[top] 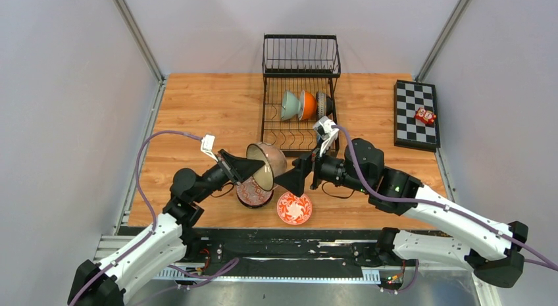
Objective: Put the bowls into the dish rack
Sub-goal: Place the bowl in the dish rack.
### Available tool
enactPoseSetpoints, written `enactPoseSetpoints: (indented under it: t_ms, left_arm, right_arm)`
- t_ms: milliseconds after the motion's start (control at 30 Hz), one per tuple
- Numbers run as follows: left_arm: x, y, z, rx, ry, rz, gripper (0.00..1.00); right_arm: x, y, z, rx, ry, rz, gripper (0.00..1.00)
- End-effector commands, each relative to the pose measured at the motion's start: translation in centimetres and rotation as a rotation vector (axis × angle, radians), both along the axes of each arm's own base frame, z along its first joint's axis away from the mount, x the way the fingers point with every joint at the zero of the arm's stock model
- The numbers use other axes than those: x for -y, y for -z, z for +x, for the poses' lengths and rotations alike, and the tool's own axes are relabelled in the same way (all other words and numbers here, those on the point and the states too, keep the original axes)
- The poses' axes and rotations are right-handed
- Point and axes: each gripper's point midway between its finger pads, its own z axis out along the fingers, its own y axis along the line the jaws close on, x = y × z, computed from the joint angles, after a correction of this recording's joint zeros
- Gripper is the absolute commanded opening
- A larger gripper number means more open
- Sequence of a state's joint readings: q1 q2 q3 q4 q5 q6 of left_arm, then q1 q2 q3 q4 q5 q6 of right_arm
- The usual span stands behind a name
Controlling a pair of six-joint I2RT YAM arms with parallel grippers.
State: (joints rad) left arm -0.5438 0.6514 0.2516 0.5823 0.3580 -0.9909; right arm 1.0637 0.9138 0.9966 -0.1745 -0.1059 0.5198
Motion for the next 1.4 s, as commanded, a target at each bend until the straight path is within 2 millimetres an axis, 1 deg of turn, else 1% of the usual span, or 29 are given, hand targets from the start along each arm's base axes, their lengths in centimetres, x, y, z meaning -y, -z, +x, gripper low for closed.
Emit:
enactPoseSetpoints:
  t_ms: [0, 133, 300, 433, 467, 667, 933, 1067, 1200, 1367]
  left_arm:
    - [-0.7, -6.3, -1.3, 0.162, 0.028, -0.184, 0.0]
    - [-0.8, -6.6, -1.4, 0.167, 0.031, -0.199, 0.0]
    - [-0.8, -6.4, -1.2, 0.158, 0.023, -0.2, 0.0]
    - [-0.9, -6.2, -1.1, 0.156, 0.011, -0.19, 0.0]
    - [-1.0, -6.1, -1.0, 0.154, 0.006, -0.186, 0.0]
    - [-1.3, -5.7, -0.5, 0.137, -0.03, -0.175, 0.0]
    - [-1.5, -5.0, 0.1, 0.124, -0.067, -0.142, 0.0]
    - [-1.6, -5.1, 0.3, 0.123, -0.083, -0.134, 0.0]
    - [-1.8, -5.3, 0.5, 0.122, -0.095, -0.131, 0.0]
    - [-1.8, -5.4, 0.6, 0.121, -0.101, -0.13, 0.0]
  right_arm:
    - [-0.8, -1.8, -0.2, 0.009, -0.034, 0.077, 1.0]
    - [-1.4, -2.4, -0.3, 0.013, -0.053, 0.098, 1.0]
    - [-2.4, -3.3, -0.6, 0.012, -0.094, 0.128, 1.0]
    - [-2.9, -3.6, -0.9, 0.014, -0.121, 0.137, 1.0]
    - [-3.1, -4.3, -0.9, 0.029, -0.128, 0.158, 1.0]
    - [-3.7, -5.2, -1.4, 0.054, -0.151, 0.169, 1.0]
    - [-4.1, -5.3, -1.2, 0.08, -0.131, 0.146, 1.0]
    - [-4.4, -5.6, -1.3, 0.101, -0.132, 0.14, 1.0]
    - [-4.5, -4.9, -1.2, 0.114, -0.111, 0.094, 1.0]
    - [-4.9, -5.0, -1.4, 0.134, -0.113, 0.079, 0.97]
